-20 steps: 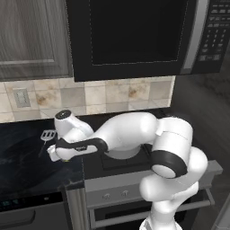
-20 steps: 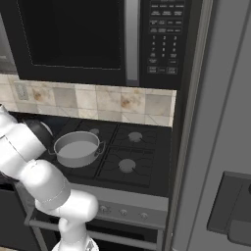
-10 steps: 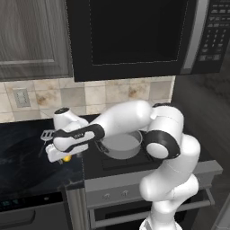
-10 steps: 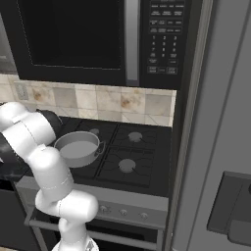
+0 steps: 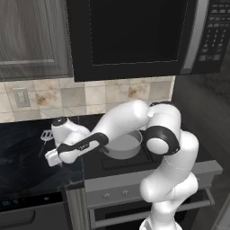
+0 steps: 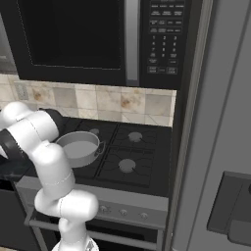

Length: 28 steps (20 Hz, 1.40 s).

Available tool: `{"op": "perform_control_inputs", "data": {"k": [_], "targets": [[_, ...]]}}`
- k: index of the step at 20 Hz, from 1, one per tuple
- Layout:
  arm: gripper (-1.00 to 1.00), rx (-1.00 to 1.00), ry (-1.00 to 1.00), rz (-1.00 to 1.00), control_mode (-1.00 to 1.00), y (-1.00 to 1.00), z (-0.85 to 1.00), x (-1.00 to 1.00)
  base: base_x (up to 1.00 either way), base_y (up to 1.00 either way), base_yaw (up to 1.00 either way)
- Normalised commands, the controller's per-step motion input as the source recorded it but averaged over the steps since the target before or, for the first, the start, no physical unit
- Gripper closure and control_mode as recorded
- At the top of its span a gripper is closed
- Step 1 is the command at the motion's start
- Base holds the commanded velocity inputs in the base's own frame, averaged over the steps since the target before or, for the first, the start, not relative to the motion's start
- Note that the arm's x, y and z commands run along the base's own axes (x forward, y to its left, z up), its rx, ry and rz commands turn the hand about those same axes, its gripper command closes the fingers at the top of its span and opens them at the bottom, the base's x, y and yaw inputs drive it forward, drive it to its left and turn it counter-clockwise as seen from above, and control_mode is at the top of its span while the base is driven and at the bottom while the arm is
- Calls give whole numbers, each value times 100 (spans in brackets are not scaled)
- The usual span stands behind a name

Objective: Put the lemon and mushroom in the pot. Retrieve the spatula and lightly stir the vegetables in the pot.

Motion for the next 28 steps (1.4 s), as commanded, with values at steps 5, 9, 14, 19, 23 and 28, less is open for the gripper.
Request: {"op": "perform_control_inputs", "data": {"k": [5, 9, 14, 19, 23, 28], "targets": [[-100, 0, -7, 0, -100, 0, 2, 23, 0, 0, 0], [-100, 0, 3, -2, -100, 0, 0, 4, 0, 0, 0], [-100, 0, 7, -2, -100, 2, 0, 2, 0, 0, 0], [-100, 0, 17, 0, -100, -1, 1, 25, 0, 0, 0], [-100, 0, 8, 0, -100, 0, 0, 28, 0, 0, 0], [-100, 0, 2, -1, -100, 0, 0, 11, 0, 0, 0]]}}
